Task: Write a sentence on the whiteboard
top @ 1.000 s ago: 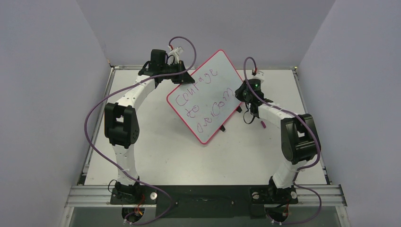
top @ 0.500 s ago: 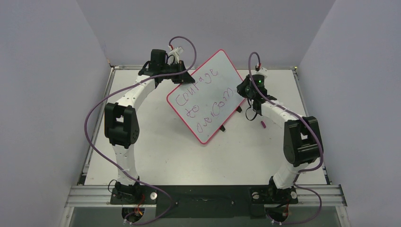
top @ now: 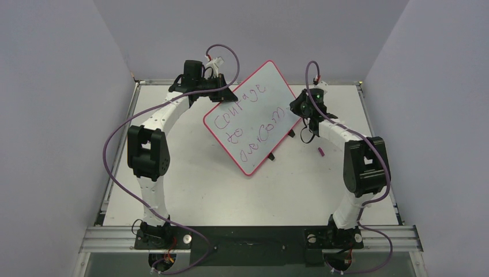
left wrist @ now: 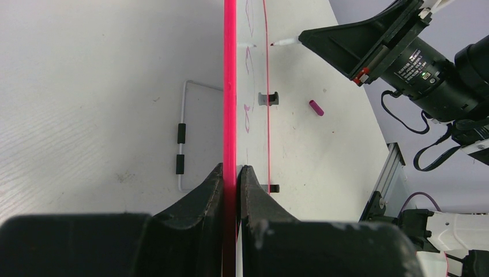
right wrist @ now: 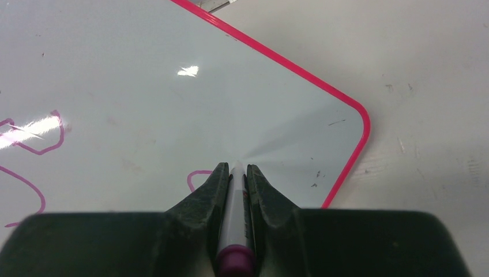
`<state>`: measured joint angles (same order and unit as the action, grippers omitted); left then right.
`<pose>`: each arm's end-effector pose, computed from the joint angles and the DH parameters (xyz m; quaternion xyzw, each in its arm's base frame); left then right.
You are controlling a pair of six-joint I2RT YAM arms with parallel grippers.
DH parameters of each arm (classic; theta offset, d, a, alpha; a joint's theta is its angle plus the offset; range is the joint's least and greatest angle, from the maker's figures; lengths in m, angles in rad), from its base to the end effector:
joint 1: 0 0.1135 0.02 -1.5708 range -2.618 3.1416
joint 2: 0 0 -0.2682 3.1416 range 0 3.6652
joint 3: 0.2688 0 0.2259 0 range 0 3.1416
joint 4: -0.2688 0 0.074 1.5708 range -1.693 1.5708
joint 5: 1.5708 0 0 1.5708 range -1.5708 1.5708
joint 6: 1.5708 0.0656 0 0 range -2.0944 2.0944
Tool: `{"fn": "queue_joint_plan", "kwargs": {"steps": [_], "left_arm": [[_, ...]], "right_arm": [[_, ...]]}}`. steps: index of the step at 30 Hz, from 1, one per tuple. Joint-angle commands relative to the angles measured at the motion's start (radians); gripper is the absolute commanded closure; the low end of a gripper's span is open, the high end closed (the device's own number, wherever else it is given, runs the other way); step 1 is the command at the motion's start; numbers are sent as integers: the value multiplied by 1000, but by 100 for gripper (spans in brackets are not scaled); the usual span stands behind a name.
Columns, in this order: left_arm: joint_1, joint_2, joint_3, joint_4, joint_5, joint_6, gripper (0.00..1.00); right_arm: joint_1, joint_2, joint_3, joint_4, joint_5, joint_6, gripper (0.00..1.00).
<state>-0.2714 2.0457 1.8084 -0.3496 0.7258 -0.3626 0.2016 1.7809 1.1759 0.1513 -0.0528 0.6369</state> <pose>0.4420 -0.1682 0.2910 0.1299 0.8308 -0.4350 0.3220 0.4055 0.0864 0.2401 0.1694 0.8307 0.2361 0.4748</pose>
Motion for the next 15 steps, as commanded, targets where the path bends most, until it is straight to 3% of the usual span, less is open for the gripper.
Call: {"fn": "queue_joint_plan", "kwargs": {"steps": [1,15], "left_arm": [[-11,-15,0,10,-41,104,100],[-11,-12,-3,8,-48,108,100]], "right_arm": [[-4,9,24,59,-23,21,100],[-13,55,50,62,-27,23,100]]}}
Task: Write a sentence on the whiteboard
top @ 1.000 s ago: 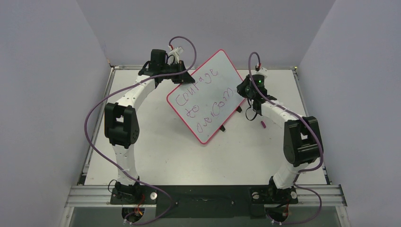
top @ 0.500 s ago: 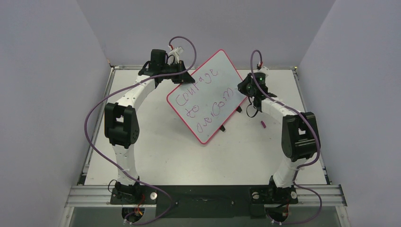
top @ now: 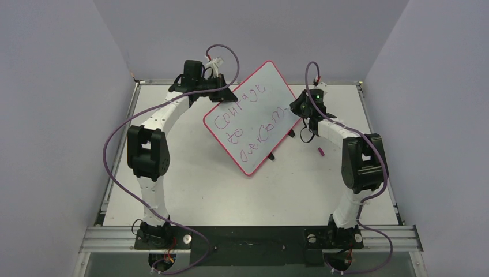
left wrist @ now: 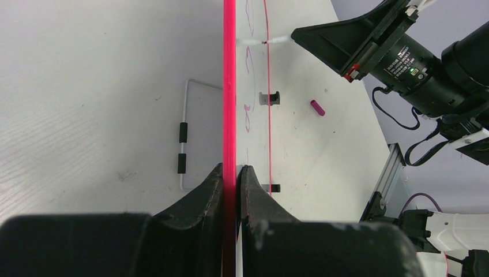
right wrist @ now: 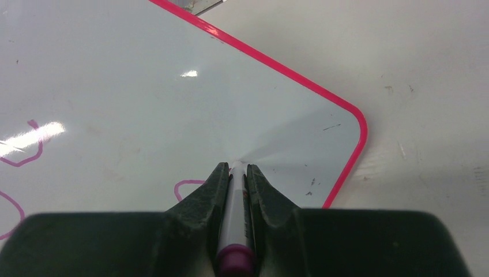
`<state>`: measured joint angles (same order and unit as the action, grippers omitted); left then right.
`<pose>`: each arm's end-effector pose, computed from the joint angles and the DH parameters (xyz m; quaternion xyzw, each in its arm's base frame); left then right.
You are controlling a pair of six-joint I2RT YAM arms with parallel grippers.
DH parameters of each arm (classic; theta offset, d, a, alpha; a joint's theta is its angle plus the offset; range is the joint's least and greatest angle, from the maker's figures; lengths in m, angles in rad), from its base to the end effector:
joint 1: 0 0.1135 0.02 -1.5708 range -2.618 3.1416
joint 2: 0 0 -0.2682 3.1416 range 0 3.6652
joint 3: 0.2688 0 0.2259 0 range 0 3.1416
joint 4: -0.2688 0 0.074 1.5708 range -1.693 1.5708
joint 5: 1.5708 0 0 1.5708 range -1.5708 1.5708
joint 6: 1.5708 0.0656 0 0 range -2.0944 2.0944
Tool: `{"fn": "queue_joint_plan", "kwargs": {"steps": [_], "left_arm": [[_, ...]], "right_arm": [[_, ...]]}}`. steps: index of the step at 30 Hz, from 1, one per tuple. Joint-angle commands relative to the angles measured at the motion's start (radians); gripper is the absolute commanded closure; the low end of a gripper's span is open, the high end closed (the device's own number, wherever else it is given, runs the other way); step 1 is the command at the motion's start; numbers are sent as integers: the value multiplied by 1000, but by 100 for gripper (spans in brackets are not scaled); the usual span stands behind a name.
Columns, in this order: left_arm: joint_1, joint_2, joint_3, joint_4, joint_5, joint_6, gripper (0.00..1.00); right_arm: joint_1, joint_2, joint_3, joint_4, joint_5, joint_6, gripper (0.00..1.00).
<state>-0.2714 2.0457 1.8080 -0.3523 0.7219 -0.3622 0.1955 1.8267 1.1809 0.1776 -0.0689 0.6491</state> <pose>0.4420 -0.1680 0.2905 0.1287 0.8320 -0.4333 0.3216 0.4134 0.0865 0.2269 0.1739 0.8336 0.2413 0.4655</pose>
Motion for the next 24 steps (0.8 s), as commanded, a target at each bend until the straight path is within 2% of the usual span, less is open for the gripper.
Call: {"fn": "queue_joint_plan", "kwargs": {"steps": [1,16,24], "left_arm": [[-11,-11,-3,10,-45,107,100],[-9,1,5,-1,-53,115,100],[-9,2,8,-1,-52,114,100]], "right_arm": [[-9,11,46,36,-11,11,100],[-23,58,125,34,-39,25,100],[-1,51,101,50,-55,41,100]]}}
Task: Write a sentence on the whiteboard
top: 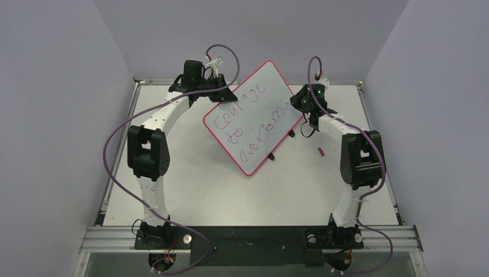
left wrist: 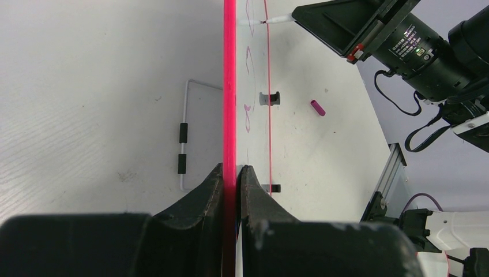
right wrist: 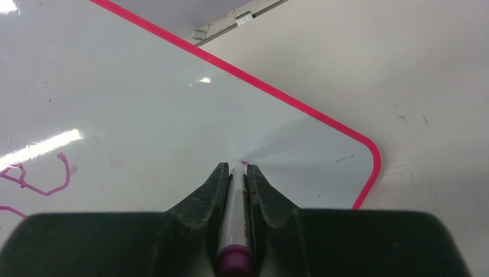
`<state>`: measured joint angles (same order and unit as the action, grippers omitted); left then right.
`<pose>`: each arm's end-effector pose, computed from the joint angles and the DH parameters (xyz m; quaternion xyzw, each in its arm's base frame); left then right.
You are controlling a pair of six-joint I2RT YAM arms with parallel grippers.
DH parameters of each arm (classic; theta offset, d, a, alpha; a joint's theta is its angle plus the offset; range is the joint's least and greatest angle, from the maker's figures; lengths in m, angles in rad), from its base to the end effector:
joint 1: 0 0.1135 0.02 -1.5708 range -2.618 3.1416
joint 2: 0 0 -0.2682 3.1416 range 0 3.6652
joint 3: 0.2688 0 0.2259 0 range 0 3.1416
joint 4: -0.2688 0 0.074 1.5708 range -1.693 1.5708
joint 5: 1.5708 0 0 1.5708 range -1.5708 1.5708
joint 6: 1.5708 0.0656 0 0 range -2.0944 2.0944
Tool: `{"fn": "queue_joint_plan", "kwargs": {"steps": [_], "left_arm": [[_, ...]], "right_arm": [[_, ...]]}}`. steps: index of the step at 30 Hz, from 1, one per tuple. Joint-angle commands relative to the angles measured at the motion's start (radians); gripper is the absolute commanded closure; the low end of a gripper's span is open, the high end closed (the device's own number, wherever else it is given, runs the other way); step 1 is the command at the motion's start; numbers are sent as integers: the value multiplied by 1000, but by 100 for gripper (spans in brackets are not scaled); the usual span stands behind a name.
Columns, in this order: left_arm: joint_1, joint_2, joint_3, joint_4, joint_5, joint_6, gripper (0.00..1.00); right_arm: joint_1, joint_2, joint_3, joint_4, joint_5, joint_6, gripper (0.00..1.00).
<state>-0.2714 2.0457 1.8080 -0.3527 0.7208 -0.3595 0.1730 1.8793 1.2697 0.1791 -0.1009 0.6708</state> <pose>0.4420 -0.1679 0.2904 0.1295 0.8321 -0.4325 0.3223 0.4332 0.0824 0.2354 0.1807 0.8215 0.2595 0.4744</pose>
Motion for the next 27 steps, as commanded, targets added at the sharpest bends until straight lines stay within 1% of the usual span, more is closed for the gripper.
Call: {"fn": "queue_joint_plan", "kwargs": {"steps": [1,6,18,27], "left_arm": [[-9,2,8,-1,-51,112,100],[-9,1,7,0,-48,112,100],[-9,-1,7,4,-44,105,100],[-13,-7,-2,11,-46,103,100]], "right_arm": [[29,-3,0,51,-22,21,100],[41,-21,-44,68,-18,29,100],[51,-92,-224,121,-23,46,100],[30,-92,-218,72,39,25,100]]}}
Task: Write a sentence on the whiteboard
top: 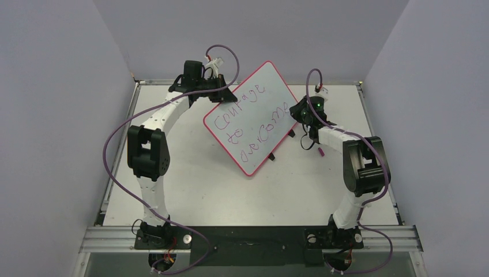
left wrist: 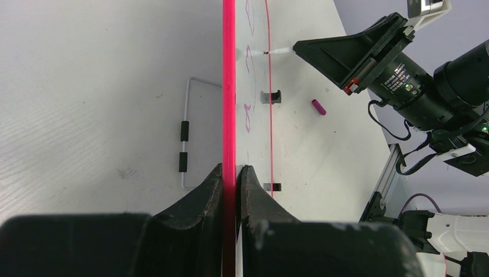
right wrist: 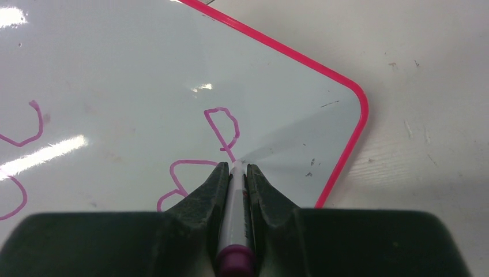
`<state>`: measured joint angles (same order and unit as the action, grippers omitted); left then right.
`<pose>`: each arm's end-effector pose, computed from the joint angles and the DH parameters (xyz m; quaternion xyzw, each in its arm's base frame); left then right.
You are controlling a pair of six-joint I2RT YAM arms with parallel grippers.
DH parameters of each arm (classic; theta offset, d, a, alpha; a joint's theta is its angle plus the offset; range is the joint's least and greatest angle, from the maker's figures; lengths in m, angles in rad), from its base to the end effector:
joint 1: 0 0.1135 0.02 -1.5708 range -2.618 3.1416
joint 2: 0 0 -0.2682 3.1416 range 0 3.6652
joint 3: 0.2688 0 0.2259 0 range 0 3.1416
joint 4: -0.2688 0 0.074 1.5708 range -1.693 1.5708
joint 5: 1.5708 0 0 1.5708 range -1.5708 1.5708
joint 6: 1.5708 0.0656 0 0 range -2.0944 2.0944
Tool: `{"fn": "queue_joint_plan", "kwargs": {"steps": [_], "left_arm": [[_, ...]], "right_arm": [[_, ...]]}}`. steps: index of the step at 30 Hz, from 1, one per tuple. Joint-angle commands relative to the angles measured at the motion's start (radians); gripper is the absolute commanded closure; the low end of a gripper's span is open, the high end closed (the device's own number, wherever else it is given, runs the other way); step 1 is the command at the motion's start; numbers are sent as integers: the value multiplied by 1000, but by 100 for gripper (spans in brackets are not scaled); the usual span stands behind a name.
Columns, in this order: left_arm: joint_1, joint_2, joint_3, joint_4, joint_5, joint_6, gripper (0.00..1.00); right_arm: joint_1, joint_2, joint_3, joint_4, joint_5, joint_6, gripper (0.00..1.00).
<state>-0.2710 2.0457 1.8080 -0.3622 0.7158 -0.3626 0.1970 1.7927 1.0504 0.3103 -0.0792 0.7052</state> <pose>0.4417 -0.1674 0.2893 0.1254 0.8350 -0.4306 0.3188 0.3978 0.0847 0.2137 0.1909 0.8199 0.2649 0.4703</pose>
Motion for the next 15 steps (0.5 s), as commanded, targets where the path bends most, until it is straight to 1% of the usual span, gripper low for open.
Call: {"fn": "queue_joint_plan", "kwargs": {"steps": [1,5,11,15], "left_arm": [[-14,-7,-2,20,-41,106,100],[-13,-4,0,21,-41,106,100],[-13,4,2,19,-40,108,100],[-13,8,6,17,-42,108,100]], "right_arm": [[3,-4,12,-73,24,-11,100],[-16,19,53,-99,43,-24,100],[-46,48,129,-117,29,-42,100],[-49,21,153,-126,28,-56,100]]}}
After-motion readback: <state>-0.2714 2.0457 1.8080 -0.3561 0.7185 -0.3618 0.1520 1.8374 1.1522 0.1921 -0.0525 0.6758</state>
